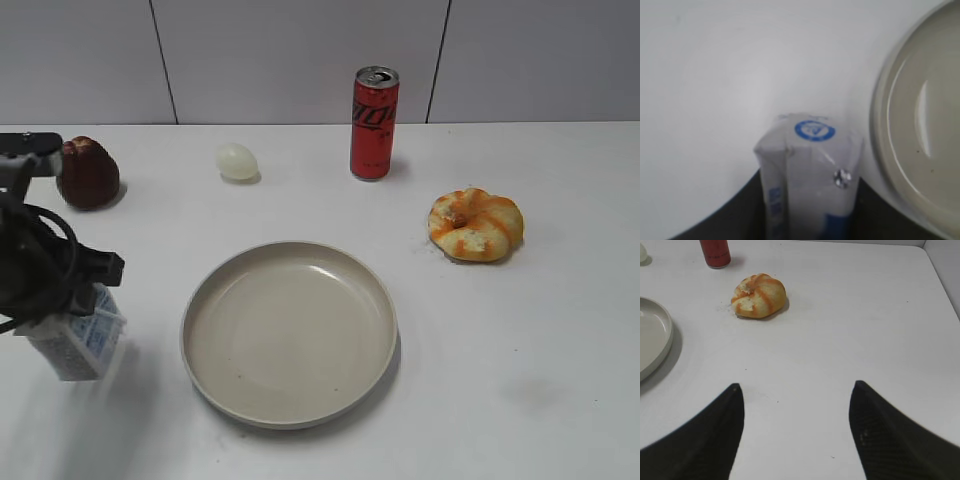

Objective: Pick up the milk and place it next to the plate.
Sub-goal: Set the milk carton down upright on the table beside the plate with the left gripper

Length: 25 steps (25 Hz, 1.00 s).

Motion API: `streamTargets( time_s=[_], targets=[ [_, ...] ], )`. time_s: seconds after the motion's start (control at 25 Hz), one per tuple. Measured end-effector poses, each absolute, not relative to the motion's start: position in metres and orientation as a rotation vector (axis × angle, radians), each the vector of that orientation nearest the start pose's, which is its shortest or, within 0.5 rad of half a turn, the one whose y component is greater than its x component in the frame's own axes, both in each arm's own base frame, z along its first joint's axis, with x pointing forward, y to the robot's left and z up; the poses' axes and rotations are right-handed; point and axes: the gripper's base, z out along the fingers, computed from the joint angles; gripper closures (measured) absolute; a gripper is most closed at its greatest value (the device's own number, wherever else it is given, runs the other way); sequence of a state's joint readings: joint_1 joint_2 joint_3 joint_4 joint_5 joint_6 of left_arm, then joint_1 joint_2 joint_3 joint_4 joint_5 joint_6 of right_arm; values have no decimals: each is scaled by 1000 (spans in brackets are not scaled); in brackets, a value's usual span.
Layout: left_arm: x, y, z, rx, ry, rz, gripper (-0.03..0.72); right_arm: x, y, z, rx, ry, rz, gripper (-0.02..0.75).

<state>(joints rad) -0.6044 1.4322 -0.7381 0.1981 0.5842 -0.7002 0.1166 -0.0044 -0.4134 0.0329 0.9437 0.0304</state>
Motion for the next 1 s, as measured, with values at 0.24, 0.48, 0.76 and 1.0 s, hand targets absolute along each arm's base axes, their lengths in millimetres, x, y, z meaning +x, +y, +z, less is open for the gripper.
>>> streamTargets(
  time_s=[0.24, 0.48, 0.76, 1.0],
  targets=[
    [215, -139, 191, -49, 2742, -124, 431, 8, 3, 262, -84, 2010, 133, 238],
    [210, -155, 184, -9, 2747, -147, 431, 8, 3, 262, -84, 2010, 133, 238],
    [209, -161, 180, 18, 2747, -160, 415, 8, 3, 262, -84, 2010, 133, 238],
    [212, -163, 181, 52, 2710, -186, 177, 8, 3, 262, -84, 2010, 133, 238]
  ],
)
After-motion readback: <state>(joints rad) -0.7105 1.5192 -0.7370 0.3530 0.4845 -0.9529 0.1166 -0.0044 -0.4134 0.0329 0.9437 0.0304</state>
